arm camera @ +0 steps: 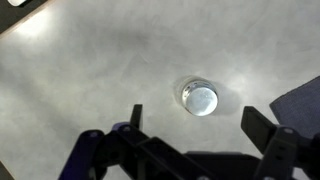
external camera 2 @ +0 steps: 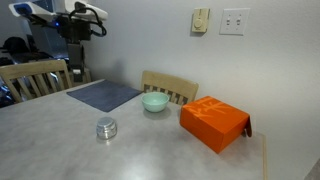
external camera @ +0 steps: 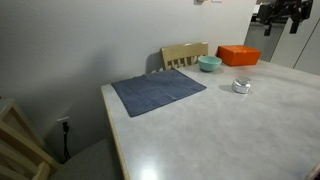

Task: Remove the silver lid from the silver tin then place the lid back on the tin

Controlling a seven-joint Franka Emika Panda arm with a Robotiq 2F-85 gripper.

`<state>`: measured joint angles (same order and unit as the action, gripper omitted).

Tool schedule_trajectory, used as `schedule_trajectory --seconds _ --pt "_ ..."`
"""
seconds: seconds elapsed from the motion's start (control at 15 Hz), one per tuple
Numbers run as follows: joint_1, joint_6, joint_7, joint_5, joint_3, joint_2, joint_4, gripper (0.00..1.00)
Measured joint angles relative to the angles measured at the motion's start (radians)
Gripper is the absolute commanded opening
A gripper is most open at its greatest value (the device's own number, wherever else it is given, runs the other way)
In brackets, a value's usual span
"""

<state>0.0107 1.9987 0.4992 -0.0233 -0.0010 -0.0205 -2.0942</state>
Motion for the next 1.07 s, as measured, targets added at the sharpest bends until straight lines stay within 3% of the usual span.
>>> schedule_trajectory --seconds 0.33,1.07 --pt "0.004 0.066 -0.055 0.096 -0.035 -0.118 -0.010 1.00" --pt "-0.003 0.113 -0.056 0.098 -0.055 -0.293 0.030 1.00"
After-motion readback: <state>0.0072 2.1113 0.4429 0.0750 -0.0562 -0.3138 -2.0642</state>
